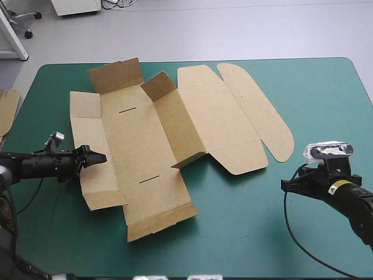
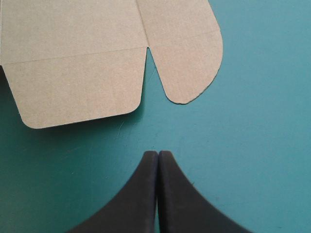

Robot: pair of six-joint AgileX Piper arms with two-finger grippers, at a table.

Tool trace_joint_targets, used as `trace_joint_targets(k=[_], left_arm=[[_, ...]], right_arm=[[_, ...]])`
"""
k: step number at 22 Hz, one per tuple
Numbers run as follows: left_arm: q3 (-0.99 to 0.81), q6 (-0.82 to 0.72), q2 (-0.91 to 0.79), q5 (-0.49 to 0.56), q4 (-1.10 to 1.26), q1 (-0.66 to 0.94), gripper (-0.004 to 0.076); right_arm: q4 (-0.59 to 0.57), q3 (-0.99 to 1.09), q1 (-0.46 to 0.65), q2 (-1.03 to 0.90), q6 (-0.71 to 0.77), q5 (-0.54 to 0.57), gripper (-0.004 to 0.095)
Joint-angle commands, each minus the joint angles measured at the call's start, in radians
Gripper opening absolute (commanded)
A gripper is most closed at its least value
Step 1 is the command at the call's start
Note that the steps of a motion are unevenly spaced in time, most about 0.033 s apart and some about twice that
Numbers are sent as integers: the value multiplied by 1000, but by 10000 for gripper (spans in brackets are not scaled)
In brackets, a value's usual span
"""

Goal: Fold the box

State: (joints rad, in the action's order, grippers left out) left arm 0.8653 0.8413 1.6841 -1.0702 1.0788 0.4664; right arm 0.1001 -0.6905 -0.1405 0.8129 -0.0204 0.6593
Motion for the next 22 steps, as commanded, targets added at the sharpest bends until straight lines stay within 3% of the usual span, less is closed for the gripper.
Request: trace_joint_targets(k=[1,8,11,13,14,16,22], left_arm=[[23,16,-34,-30,32,-52,402],[23,16,-34,-20,35,-57,377],[23,31,-34,-29,41,-57,262],[23,46,-34,-28,51,-57,154],[23,46,-34,-25,62,-57,64],[23,46,-34,-23,67,-57,-15],[35,46,-34,-31,59,-57,-14]], right_arm=[[-3,-34,-2,-4,0,-55,-28],[-3,-34,-2,-4,0,-51,-28],[-3,-34,-2,-4,0,-51,-28],[-3,-34,-2,-4,0,-51,-28],[-3,-34,-2,-4,0,-51,-28],[-3,-34,-2,-4,0,-51,-28],[-1,-34,-2,-4,0,-51,-28]])
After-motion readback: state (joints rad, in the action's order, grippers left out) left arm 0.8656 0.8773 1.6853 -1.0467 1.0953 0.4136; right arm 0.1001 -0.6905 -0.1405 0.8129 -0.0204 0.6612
